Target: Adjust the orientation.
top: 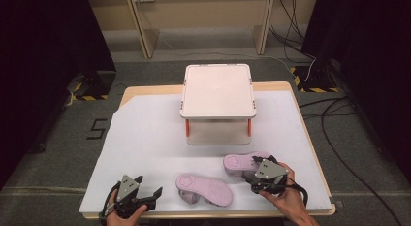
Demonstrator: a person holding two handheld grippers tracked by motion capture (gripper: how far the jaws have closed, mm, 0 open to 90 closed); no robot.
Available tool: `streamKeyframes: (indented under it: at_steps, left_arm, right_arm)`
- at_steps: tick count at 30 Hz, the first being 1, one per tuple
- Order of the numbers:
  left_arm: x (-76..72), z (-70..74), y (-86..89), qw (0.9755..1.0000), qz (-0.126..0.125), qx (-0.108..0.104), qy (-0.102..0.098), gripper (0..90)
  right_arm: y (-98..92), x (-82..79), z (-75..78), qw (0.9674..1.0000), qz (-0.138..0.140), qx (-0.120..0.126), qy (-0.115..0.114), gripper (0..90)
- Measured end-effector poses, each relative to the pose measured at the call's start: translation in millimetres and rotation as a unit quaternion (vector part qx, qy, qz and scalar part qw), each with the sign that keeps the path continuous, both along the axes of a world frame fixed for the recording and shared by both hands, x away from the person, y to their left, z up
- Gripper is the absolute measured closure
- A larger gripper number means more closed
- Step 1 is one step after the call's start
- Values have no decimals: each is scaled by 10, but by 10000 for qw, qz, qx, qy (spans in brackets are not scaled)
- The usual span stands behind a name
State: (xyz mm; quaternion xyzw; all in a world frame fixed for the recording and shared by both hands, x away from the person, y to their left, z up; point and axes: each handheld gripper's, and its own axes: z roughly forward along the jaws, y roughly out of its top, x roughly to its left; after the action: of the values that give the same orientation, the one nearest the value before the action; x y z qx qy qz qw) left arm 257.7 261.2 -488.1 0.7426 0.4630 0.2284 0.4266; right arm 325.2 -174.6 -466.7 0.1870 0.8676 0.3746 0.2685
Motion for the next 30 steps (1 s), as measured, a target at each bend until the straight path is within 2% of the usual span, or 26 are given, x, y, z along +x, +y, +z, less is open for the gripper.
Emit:
streamKeyframes:
  at_steps: [2, 3, 4, 5, 6, 7, 8, 9, 11, 14, 17, 20, 21, 24, 25, 26, 27, 28, 30]
  left_arm:
    - [1, 0, -3, 10000, -2, 2, -16, 153]
    - [0, -1, -6, 10000, -9, 5, -19, 153]
    - [-1, -3, -6, 10000, -24, -1, -9, 154]
    - [0, -3, -7, 10000, -24, -8, -9, 154]
    - [1, -3, -7, 10000, -21, -10, -12, 154]
    - [1, -3, -8, 10000, -21, -11, -13, 154]
    - [1, -3, -8, 10000, -21, -11, -13, 154]
    - [0, -6, -10, 10000, -28, -23, 1, 154]
    - [0, -3, -13, 10000, -42, -23, -8, 154]
    - [-1, -1, -16, 10000, -59, -15, -10, 154]
    - [-1, 2, -17, 10000, -62, -34, -13, 155]
    - [-3, 3, -14, 10000, -72, -30, -22, 155]
    - [-3, 2, -13, 10000, -67, -41, -12, 157]
    - [-3, 4, -14, 10000, -63, -35, -18, 157]
    - [-6, 3, -11, 10000, -65, -32, -25, 158]
    - [-6, 3, -11, 10000, -65, -32, -25, 158]
    - [-4, 2, -8, 10000, -37, -56, -27, 158]
    - [-2, 3, -7, 10000, -34, -48, -40, 158]
    - [-4, 1, -11, 10000, -35, -49, -33, 158]
  right_arm:
    - [27, 27, -3, 9998, -32, -144, -142, 306]
    - [27, 27, -3, 9998, -32, -144, -142, 306]
    - [57, 64, -10, 9991, -13, -321, -288, 307]
    - [67, 85, -14, 9989, 20, -358, -315, 320]
    - [73, 96, -15, 9985, 0, -418, -339, 348]
    - [83, 111, -18, 9975, -25, -542, -455, 382]
    - [83, 111, -18, 9975, -25, -542, -455, 382]
    - [92, 143, -13, 9956, -61, -728, -588, 458]
    - [82, 167, 10, 9944, -119, -795, -687, 551]
    - [67, 186, 28, 9945, -109, -789, -686, 574]
    - [81, 154, 81, 9902, -88, -1036, -931, 679]
    - [64, 139, 133, 9892, -40, -1091, -977, 705]
    - [38, 111, 204, 9900, -8, -1070, -924, 728]
    - [13, 93, 263, 9916, 61, -997, -825, 737]
    - [-12, 37, 342, 9924, 163, -999, -693, 737]
    - [-12, 37, 342, 9924, 163, -999, -693, 737]
    - [-39, -32, 404, 9938, 261, -975, -460, 737]
    - [-51, -55, 420, 9943, 296, -950, -385, 737]
    - [-80, -107, 452, 9953, 393, -887, -71, 737]
